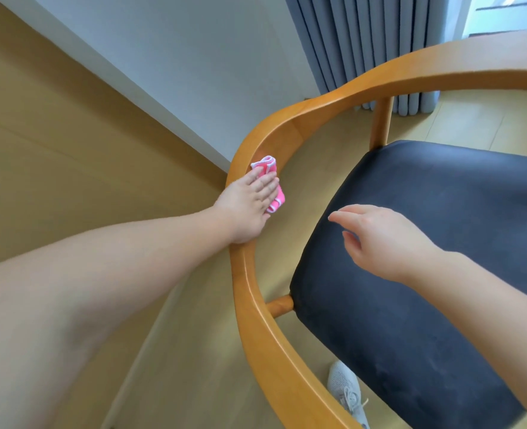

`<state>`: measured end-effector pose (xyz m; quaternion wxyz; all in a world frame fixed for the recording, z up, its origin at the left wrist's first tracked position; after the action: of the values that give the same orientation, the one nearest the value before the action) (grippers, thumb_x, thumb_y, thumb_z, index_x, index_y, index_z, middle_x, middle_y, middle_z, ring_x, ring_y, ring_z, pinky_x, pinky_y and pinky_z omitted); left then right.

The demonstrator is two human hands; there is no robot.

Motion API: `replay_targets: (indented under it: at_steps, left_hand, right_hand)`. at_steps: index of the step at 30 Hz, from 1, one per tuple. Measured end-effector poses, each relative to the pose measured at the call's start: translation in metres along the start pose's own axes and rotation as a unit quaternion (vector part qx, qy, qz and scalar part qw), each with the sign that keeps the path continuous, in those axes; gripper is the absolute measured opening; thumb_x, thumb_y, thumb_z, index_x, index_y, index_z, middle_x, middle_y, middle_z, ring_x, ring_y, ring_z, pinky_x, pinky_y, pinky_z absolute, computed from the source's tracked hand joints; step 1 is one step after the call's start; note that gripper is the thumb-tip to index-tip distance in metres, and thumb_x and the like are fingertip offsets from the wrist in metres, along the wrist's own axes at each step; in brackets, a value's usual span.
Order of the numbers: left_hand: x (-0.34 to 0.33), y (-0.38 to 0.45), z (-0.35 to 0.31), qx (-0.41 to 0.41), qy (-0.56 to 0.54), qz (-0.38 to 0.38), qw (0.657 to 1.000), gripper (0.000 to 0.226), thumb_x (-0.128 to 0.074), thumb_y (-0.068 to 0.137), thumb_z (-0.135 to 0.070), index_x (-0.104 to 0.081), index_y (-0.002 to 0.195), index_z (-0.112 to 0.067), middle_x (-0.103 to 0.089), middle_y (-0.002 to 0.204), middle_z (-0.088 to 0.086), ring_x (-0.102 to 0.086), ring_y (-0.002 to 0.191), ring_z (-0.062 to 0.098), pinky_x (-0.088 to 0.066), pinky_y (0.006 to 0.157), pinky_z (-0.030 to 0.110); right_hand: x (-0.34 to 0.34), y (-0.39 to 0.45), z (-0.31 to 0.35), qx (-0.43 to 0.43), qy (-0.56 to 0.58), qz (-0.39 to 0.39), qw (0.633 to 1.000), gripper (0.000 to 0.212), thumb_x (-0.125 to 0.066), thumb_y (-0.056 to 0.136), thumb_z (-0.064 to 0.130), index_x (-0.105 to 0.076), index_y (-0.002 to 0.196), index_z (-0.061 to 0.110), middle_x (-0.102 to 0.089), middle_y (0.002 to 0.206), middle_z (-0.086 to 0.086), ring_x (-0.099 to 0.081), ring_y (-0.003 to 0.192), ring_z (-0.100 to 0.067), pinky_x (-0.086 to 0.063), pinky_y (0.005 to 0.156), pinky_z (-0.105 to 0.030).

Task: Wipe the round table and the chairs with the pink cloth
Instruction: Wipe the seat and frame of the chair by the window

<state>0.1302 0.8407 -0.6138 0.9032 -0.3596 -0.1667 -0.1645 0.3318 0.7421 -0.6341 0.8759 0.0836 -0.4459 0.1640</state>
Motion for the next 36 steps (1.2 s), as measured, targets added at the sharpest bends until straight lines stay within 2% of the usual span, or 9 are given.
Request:
replay_targets:
  at_steps: [5,11,16,20,23,27,31,33,36]
  left_hand:
    - [-0.009,-0.055,-0.052,-0.035,-0.103,0.063,0.992,0.062,-0.005,0.100,-0.044,-0.006,0.151,-0.010,-0.005,0.160,0.008,0.006,0.147,0.026,0.016,0.112,0.043]
    - [0.010,-0.110,-0.090,-0.063,-0.254,0.109,0.959,0.054,-0.019,0.100,-0.036,-0.039,0.143,-0.009,-0.037,0.149,0.011,-0.022,0.141,0.030,-0.011,0.118,0.046]
    - [0.032,-0.132,-0.101,-0.086,-0.375,0.104,0.917,0.026,-0.045,0.087,-0.015,-0.060,0.108,-0.014,-0.060,0.112,0.005,-0.050,0.110,0.024,-0.036,0.103,0.039]
    - [0.042,-0.148,-0.101,-0.026,-0.473,0.074,0.877,0.013,-0.047,0.084,-0.006,-0.052,0.089,-0.017,-0.061,0.100,0.004,-0.057,0.097,0.025,-0.044,0.087,0.034]
    - [0.050,-0.159,-0.091,0.055,-0.628,0.052,0.775,0.035,-0.041,0.085,-0.004,-0.055,0.109,-0.025,-0.061,0.112,0.001,-0.058,0.101,0.026,-0.043,0.077,0.031]
    - [0.060,-0.176,-0.056,0.108,-0.806,0.005,0.582,0.041,-0.037,0.093,-0.017,-0.052,0.126,-0.035,-0.061,0.121,-0.012,-0.057,0.110,0.014,-0.045,0.095,0.029]
    - [0.087,-0.191,0.000,0.080,-0.883,-0.106,0.450,0.033,-0.049,0.095,-0.033,-0.055,0.127,-0.037,-0.059,0.122,-0.023,-0.052,0.119,0.001,-0.038,0.100,0.021]
    - [0.104,-0.203,0.022,0.043,-0.897,-0.153,0.412,0.035,-0.052,0.093,-0.048,-0.053,0.128,-0.045,-0.058,0.122,-0.029,-0.050,0.120,-0.005,-0.037,0.101,0.020]
    - [0.121,-0.223,0.037,0.006,-0.896,-0.182,0.405,0.033,-0.054,0.092,-0.047,-0.051,0.124,-0.052,-0.066,0.108,-0.022,-0.061,0.104,0.002,-0.052,0.091,0.026]
  right_hand:
    - [0.002,-0.004,0.024,-0.005,0.008,0.015,1.000,0.028,-0.039,0.090,0.010,-0.060,0.109,0.008,-0.064,0.107,-0.008,-0.059,0.096,-0.029,-0.051,0.073,-0.040]
    - [0.024,-0.023,0.065,0.007,0.000,0.045,0.999,0.038,-0.039,0.084,0.002,-0.063,0.113,0.012,-0.064,0.111,-0.006,-0.059,0.101,-0.026,-0.052,0.078,-0.038]
    - [0.044,-0.049,0.091,-0.011,0.002,0.066,0.998,0.049,-0.041,0.085,-0.001,-0.061,0.126,0.016,-0.059,0.130,0.004,-0.056,0.117,-0.022,-0.046,0.090,-0.027]
    - [0.063,-0.073,0.106,-0.048,-0.009,0.083,0.995,0.048,-0.041,0.086,0.001,-0.061,0.126,0.019,-0.058,0.130,0.008,-0.055,0.116,-0.018,-0.047,0.088,-0.027]
    - [0.084,-0.084,0.109,-0.093,-0.018,0.069,0.993,0.046,-0.041,0.089,0.005,-0.060,0.128,0.022,-0.058,0.129,0.012,-0.055,0.116,-0.013,-0.045,0.088,-0.023]
    - [0.111,-0.082,0.127,-0.153,0.007,0.030,0.988,0.037,-0.044,0.090,0.008,-0.066,0.118,0.020,-0.067,0.116,0.007,-0.060,0.109,-0.014,-0.049,0.089,-0.027]
    - [0.130,-0.074,0.147,-0.253,0.107,-0.023,0.961,0.017,-0.051,0.090,0.028,-0.066,0.098,0.027,-0.071,0.086,0.007,-0.066,0.071,-0.008,-0.052,0.058,-0.029]
    - [0.138,-0.068,0.165,-0.275,0.192,-0.043,0.941,0.024,-0.053,0.087,0.047,-0.068,0.094,0.029,-0.070,0.082,0.004,-0.066,0.067,-0.010,-0.056,0.059,-0.036]
    - [0.152,-0.058,0.199,-0.256,0.320,-0.081,0.908,0.033,-0.051,0.081,0.063,-0.070,0.090,0.038,-0.073,0.085,0.007,-0.070,0.080,-0.010,-0.060,0.076,-0.040]
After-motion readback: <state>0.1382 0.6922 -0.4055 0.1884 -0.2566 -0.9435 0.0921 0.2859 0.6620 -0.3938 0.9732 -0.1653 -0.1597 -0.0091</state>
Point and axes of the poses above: each hand's wrist, its own y-axis towards the middle knuckle, its own x-axis out of the back of the hand, z = x × y, the point moved 4 cm from there along y, towards the middle knuckle
